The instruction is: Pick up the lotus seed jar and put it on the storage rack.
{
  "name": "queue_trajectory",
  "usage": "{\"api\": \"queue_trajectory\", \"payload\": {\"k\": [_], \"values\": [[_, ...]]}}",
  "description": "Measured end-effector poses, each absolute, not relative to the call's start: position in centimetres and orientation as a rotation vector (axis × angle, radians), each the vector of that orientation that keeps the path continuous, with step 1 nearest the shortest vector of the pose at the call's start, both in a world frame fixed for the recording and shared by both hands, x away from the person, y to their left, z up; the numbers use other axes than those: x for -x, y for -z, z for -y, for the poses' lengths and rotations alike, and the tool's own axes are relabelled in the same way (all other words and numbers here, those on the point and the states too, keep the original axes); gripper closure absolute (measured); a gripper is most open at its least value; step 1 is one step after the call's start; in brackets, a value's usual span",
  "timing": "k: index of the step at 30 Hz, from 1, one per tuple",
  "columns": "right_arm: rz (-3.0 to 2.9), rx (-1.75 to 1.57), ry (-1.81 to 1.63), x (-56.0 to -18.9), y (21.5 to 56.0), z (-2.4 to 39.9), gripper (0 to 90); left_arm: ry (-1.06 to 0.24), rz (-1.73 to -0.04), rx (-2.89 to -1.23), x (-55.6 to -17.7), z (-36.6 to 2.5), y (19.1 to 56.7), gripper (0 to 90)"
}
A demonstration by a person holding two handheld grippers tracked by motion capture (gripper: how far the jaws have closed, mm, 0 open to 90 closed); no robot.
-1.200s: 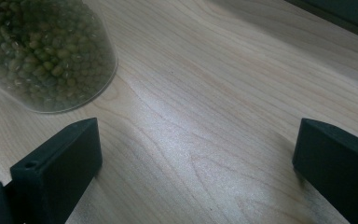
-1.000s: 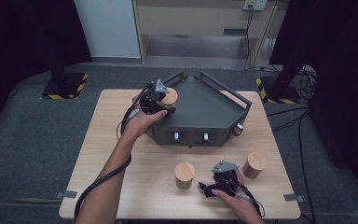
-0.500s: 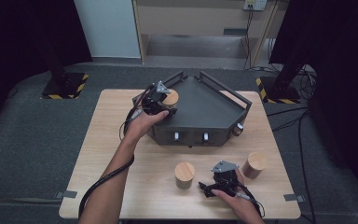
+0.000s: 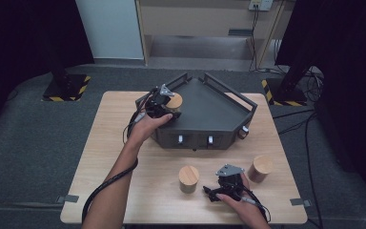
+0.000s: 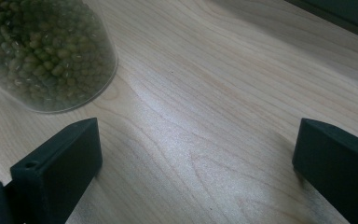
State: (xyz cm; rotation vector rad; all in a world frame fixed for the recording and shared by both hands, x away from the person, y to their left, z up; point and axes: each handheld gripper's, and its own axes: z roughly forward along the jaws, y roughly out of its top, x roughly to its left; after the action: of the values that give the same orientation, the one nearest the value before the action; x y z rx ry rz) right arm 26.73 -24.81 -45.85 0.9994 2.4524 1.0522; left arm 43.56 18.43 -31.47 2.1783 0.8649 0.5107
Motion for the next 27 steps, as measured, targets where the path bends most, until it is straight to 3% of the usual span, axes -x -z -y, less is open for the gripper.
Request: {"api": "queue_trajectory", "payload": {"k": [27], "values": [[-2.453,-0.999,-1.053,-26.7,45.8,24.8,1.6,-0.416,-0.903,-2.141,-44.9,-19.5,32.1,24.0]]}}
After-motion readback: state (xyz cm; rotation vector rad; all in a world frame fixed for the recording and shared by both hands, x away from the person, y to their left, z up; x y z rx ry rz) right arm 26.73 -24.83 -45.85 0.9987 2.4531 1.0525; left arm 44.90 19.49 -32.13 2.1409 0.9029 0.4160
